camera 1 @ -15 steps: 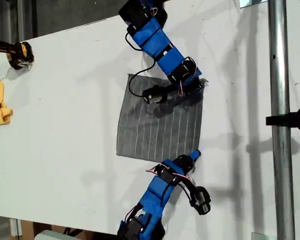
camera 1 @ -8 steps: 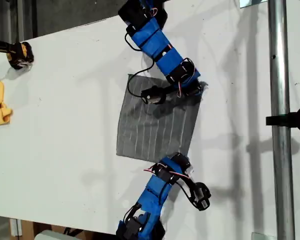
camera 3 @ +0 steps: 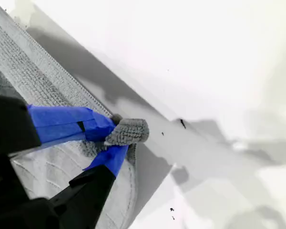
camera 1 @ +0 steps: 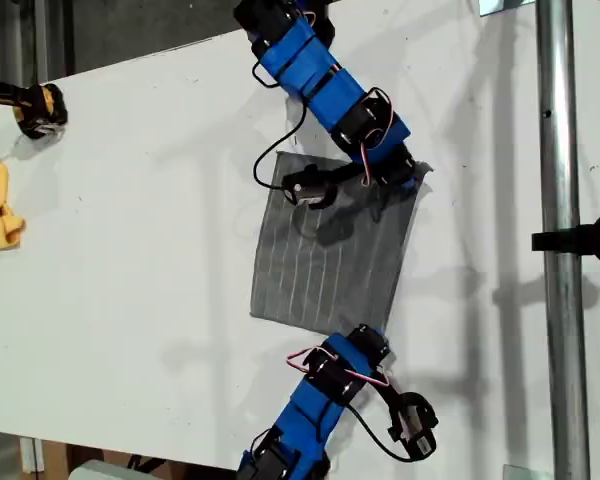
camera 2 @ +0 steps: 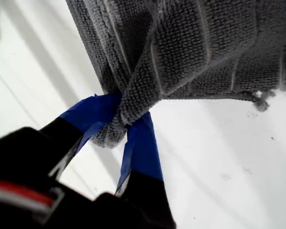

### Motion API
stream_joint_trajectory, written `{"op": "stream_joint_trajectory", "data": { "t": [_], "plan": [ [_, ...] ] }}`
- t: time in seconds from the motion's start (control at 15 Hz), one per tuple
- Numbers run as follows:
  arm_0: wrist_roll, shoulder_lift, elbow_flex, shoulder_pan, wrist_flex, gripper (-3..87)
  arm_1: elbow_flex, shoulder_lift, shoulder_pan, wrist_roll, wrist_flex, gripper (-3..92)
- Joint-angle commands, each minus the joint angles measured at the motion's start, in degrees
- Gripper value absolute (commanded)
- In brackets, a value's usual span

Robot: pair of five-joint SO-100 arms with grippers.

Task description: Grasp corners of a towel and fold twice.

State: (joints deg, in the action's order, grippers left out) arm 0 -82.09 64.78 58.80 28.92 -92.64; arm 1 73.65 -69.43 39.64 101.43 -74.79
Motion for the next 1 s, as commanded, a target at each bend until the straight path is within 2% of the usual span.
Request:
{"op": "stream_joint_trajectory", "data": {
  "t": [0.0, 0.13, 0.27, 0.6, 0.8, 0.93],
  "plan": [
    [-0.9, 4.1, -1.5, 0.9, -1.9, -1.7, -4.0, -1.1, 1.7, -0.6, -2.6, -0.2],
    [2.3, 6.7, 0.9, -3.3, -3.0, -1.7, -3.8, -4.1, -2.3, -2.4, -10.2, -0.2],
    [8.5, 11.8, 6.9, -11.5, -3.0, -1.7, 1.7, -11.3, -9.0, -6.0, -15.3, -0.2],
    [29.6, 16.1, 11.2, -35.8, -0.3, -1.7, 20.4, -25.2, -28.5, -17.8, -13.1, -0.2],
    [37.8, 12.3, 7.6, -44.4, -0.1, -1.7, 31.6, -35.7, -38.3, -23.1, -9.2, -0.2],
    [40.9, 8.3, 4.6, -47.2, 0.1, -1.7, 36.6, -42.8, -44.9, -27.2, -8.4, -0.2]
  ]
}}
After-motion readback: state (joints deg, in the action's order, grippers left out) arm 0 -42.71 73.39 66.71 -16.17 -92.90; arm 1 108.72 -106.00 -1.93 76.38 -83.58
